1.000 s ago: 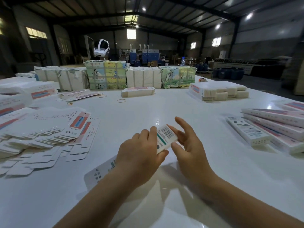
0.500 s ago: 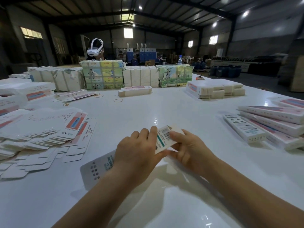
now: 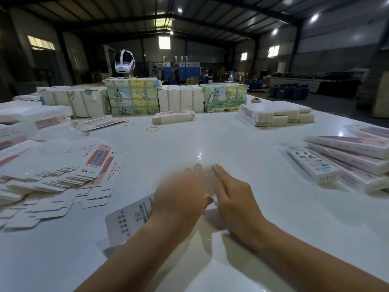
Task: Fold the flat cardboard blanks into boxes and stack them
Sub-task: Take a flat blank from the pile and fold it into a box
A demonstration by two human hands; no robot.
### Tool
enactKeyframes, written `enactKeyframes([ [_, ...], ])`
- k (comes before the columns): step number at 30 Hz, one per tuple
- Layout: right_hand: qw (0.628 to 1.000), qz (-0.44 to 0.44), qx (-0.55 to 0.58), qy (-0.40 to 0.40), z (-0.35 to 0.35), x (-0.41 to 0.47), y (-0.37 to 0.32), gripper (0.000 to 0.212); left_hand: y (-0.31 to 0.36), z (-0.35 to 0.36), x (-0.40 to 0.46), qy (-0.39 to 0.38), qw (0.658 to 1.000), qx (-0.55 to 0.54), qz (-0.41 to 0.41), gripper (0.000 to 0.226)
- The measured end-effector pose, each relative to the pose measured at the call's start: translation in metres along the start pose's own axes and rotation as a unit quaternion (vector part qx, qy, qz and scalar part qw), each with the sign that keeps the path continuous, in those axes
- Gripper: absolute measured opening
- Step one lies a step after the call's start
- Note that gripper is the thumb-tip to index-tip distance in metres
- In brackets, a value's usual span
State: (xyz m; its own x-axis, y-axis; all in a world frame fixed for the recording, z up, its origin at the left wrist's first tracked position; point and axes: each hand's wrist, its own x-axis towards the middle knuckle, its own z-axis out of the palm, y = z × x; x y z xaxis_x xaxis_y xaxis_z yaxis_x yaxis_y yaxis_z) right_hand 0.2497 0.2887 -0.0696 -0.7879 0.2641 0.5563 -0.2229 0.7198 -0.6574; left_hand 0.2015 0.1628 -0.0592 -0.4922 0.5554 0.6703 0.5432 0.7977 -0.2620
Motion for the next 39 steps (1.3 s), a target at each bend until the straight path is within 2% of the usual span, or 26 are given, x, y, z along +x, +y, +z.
enactKeyframes([
  [1, 0.992, 0.063, 0.111, -0.011, -0.002, 0.001, -0.002, 0.027, -0.001, 0.001, 0.000, 0.004, 1.000, -0.001, 0.001, 0.075],
  [3, 0.923, 0.182, 0.337, -0.045, -0.009, 0.009, -0.002, 0.028, -0.002, 0.002, -0.001, 0.016, 1.000, 0.001, 0.007, 0.076],
  [5, 0.858, 0.228, 0.456, -0.058, -0.016, 0.015, -0.001, 0.024, -0.004, 0.004, -0.001, 0.032, 0.999, -0.002, 0.009, 0.075],
  [6, 0.840, 0.239, 0.484, -0.059, -0.019, 0.017, -0.001, 0.022, -0.004, 0.004, -0.001, 0.038, 0.999, -0.005, 0.011, 0.075],
  [8, 0.827, 0.252, 0.500, -0.054, -0.020, 0.017, -0.002, 0.022, -0.003, 0.006, -0.001, 0.045, 0.999, -0.006, 0.020, 0.075],
  [12, 0.827, 0.265, 0.494, -0.034, -0.018, 0.015, 0.001, 0.028, -0.002, 0.009, -0.002, 0.058, 0.998, -0.007, 0.033, 0.074],
  [18, 0.812, 0.282, 0.511, -0.021, -0.019, 0.016, 0.000, 0.020, -0.003, 0.008, -0.003, 0.064, 0.997, -0.026, 0.034, 0.074],
  [24, 0.769, 0.371, 0.519, -0.042, -0.025, 0.021, 0.001, 0.027, -0.008, 0.007, -0.001, 0.064, 0.997, -0.008, 0.053, 0.071],
  [27, 0.805, 0.380, 0.452, -0.057, -0.028, 0.020, 0.001, 0.035, -0.010, 0.006, 0.000, 0.068, 0.995, 0.009, 0.075, 0.068],
  [29, 0.846, 0.351, 0.398, -0.055, -0.029, 0.019, 0.000, 0.039, -0.010, 0.005, 0.000, 0.066, 0.994, 0.020, 0.085, 0.069],
  [32, 0.886, 0.306, 0.347, -0.039, -0.031, 0.016, -0.001, 0.037, -0.010, 0.005, 0.001, 0.060, 0.993, 0.027, 0.101, 0.069],
  [35, 0.929, 0.239, 0.283, -0.011, -0.031, 0.013, -0.001, 0.035, -0.009, 0.004, 0.000, 0.044, 0.994, 0.015, 0.094, 0.071],
  [39, 0.974, 0.111, 0.194, 0.019, -0.026, 0.009, -0.003, 0.045, -0.009, 0.004, -0.002, 0.033, 0.997, -0.007, 0.067, 0.073],
])
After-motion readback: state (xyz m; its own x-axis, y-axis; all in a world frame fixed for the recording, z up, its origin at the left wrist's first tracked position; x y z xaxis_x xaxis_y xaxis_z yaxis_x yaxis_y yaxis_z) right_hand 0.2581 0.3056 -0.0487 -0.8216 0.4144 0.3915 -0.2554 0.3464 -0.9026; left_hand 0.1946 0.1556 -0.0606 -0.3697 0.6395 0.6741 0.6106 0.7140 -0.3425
